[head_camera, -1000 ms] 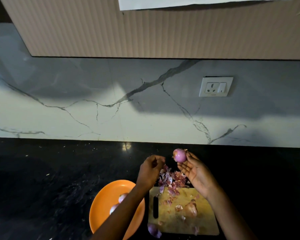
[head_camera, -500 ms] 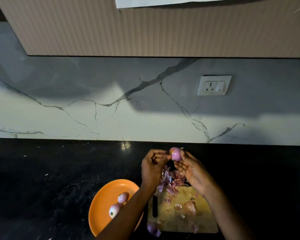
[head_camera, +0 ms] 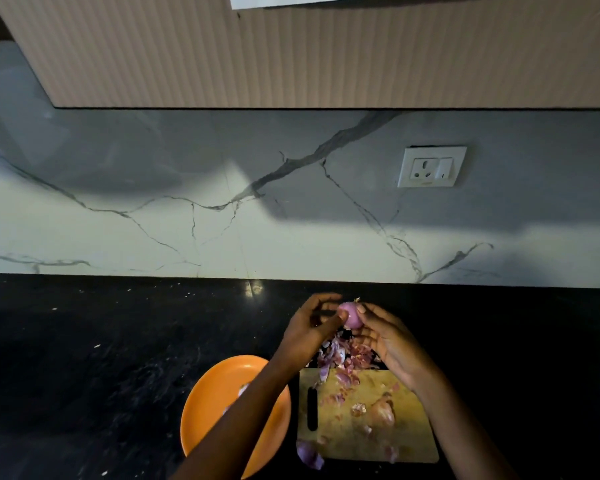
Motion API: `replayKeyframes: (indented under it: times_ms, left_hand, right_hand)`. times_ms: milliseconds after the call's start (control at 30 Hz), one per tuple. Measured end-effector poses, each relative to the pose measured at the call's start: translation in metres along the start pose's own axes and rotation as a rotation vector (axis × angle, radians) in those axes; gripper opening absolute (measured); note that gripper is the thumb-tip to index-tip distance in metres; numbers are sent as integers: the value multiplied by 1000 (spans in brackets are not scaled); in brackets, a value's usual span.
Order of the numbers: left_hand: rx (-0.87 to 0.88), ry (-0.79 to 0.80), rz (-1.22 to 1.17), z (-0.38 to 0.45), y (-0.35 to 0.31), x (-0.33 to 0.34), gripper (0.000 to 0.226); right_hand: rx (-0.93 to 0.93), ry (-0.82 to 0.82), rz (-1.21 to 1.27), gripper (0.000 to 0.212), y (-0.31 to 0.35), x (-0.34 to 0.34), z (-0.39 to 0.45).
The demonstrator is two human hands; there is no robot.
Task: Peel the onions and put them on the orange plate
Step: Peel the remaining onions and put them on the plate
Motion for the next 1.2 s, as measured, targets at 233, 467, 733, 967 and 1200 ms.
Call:
replayKeyframes:
  times_ms: [233, 467, 733, 967, 1200]
  left_hand:
    - [-20, 68, -72, -2, -4, -1, 30]
    - [-3, 71, -110, -6, 0, -3, 32]
    - [-42, 34, -202, -7, 7, -5, 27]
    - [-43, 16, -172, -5, 4, -6, 26]
    - [-1, -17, -208, -9, 5, -8, 27]
  right_hand:
    - [-16, 34, -129, 34, 2, 1, -1]
    - [4, 50, -131, 34, -2, -1, 2]
    - [2, 62, -144, 25, -1, 3, 3]
    - [-10, 54, -161, 37, 1, 5, 6]
    - [0, 61, -120, 30, 0, 4, 6]
Point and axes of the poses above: each hand's wrist, its own z-axis towards the middle knuckle, its own x-axis out of the palm, y = z × x, the point moved 8 cm from there along z, towards the middle knuckle, and after that the axes turned 1 degree about -x, right-handed, at the moved point
